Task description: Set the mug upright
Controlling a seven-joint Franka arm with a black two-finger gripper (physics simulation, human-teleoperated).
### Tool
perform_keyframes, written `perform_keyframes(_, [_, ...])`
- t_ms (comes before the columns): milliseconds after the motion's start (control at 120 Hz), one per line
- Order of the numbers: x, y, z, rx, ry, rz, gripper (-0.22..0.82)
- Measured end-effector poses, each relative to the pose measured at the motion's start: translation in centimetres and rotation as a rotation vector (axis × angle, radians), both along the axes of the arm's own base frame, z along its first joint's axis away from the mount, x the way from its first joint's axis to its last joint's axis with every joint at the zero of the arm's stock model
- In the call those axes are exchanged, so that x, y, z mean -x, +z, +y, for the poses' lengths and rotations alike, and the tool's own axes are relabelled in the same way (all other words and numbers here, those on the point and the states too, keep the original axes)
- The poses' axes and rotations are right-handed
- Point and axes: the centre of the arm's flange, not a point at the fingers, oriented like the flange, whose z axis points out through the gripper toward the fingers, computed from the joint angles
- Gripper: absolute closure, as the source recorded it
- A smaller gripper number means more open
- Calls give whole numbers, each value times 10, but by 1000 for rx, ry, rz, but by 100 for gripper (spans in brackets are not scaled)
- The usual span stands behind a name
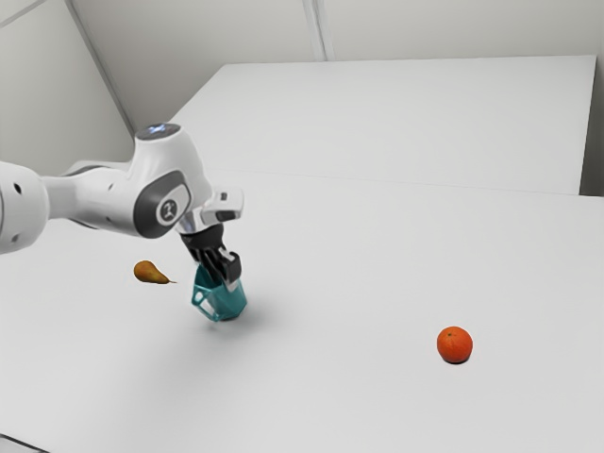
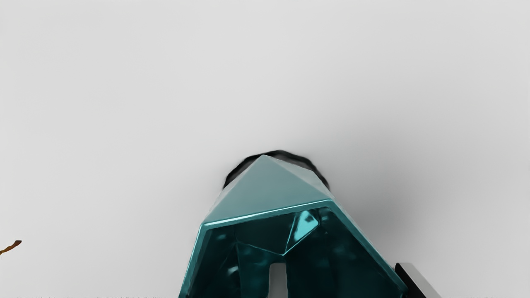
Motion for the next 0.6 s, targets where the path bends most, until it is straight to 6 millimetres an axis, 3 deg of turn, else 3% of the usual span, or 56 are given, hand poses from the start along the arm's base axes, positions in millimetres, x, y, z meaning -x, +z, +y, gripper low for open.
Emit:
perform_keyframes(233, [1,68,-18,-20,-6,-55,16])
perform_keyframes(475, [-31,169,-23,9,49,-112,5])
perform_keyframes(600, [-63,210,-23,41,75,-116,3])
